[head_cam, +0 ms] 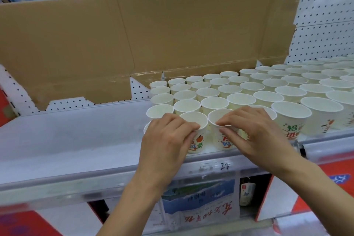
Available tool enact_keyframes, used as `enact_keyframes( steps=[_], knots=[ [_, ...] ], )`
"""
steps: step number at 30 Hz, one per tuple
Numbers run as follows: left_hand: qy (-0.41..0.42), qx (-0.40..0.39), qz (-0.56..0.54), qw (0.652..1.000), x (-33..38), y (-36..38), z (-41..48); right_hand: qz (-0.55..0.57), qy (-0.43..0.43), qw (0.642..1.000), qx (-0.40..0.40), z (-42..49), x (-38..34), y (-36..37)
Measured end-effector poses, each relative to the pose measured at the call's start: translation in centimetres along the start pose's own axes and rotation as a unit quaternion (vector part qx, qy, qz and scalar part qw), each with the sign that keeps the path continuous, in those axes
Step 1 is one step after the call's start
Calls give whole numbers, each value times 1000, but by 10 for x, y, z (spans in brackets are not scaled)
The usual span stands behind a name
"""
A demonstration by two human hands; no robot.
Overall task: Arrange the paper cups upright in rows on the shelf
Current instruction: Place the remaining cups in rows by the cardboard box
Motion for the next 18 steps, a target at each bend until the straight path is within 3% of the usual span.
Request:
enact_keyframes(
  steps=[7,18],
  knots=[
    [-66,17,-35,997,-19,-19,-25,-16,-46,999,-20,6,-16,5],
    [-33,6,-12,999,-33,-21,-37,-3,-80,996,-49,21,-36,24]
  ],
)
Point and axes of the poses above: each hand's wrist, its own z-axis towards the middle knuckle, its own y-axis out of the palm, x = y × z, the point moved 1 cm from there along z, towards the middle knuckle, and after that the axes turned 6 degrees about y, right-handed, at the moved point
